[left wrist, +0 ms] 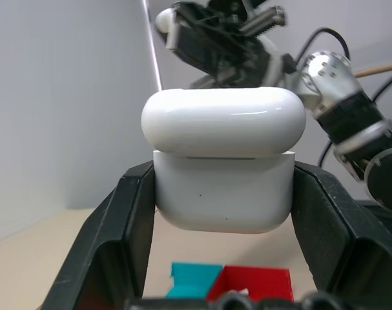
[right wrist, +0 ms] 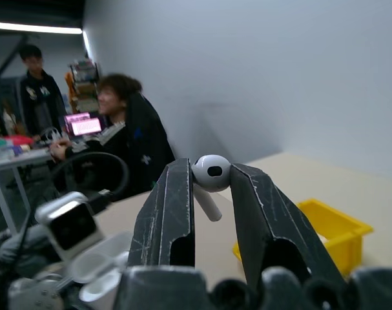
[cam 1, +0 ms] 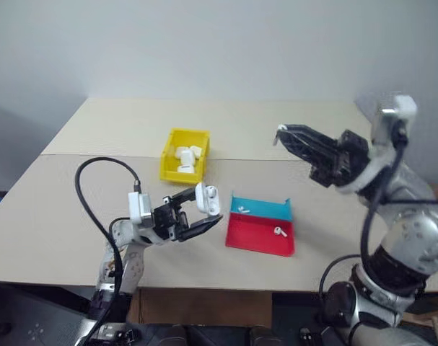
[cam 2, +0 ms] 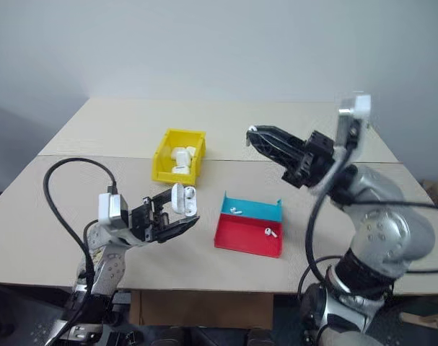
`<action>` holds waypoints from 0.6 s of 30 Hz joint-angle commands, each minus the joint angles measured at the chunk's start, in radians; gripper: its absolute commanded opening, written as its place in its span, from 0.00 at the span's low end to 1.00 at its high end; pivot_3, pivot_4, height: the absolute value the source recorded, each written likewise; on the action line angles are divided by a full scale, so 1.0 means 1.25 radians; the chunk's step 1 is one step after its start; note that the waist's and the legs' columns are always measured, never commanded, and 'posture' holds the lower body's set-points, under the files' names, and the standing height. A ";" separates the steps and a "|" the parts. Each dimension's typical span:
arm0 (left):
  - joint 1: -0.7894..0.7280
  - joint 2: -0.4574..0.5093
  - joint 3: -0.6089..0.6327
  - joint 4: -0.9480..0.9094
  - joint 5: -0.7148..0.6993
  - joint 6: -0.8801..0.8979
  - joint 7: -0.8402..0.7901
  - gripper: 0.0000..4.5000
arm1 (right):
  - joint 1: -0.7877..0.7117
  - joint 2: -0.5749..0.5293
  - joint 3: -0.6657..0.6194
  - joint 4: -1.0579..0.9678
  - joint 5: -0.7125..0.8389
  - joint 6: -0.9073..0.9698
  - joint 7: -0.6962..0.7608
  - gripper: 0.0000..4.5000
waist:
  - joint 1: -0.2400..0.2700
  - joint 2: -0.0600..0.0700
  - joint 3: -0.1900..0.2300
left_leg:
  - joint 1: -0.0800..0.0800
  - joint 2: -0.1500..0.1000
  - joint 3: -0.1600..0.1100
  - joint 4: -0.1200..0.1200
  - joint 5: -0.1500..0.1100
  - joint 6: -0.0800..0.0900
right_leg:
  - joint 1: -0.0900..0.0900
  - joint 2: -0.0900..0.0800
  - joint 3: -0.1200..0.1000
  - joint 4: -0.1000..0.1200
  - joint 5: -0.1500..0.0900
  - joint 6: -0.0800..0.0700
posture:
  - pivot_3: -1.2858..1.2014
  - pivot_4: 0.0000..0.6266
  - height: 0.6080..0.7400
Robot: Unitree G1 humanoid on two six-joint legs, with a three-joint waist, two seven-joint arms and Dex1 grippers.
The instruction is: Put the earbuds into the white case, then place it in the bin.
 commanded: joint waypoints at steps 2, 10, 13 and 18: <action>-0.041 -0.009 0.006 0.027 -0.020 0.009 -0.031 0.62 | 0.046 -0.001 0.024 -0.068 0.154 -0.044 -0.066 0.17 | -0.007 0.000 0.000 | 0.000 0.000 0.000 0.000 0.000 0.000 | 0.000 0.000 0.000 0.000 0.000 0.000 | 0.52 0.24 1.00; -0.068 -0.026 0.007 0.062 -0.015 0.002 -0.055 0.62 | 0.081 -0.093 0.136 -0.015 0.243 -0.098 -0.104 0.17 | -0.006 0.000 0.000 | 0.001 0.000 0.000 0.000 0.000 0.000 | 0.001 0.000 0.000 -0.001 0.000 0.000 | 0.52 0.24 1.00; -0.064 -0.027 0.007 0.055 -0.017 0.007 -0.059 0.62 | 0.075 -0.127 0.214 0.009 0.221 -0.108 -0.118 0.17 | -0.006 0.000 0.000 | 0.001 0.000 0.000 0.000 0.000 0.000 | 0.001 0.000 0.000 -0.001 0.000 0.000 | 0.52 0.24 1.00; -0.059 -0.029 0.007 0.048 -0.014 0.005 -0.061 0.62 | 0.076 -0.161 0.290 0.039 0.200 -0.154 -0.131 0.17 | -0.004 0.000 0.000 | 0.000 0.000 0.000 0.000 0.000 0.000 | 0.001 0.000 0.000 -0.001 0.000 0.000 | 0.52 0.24 1.00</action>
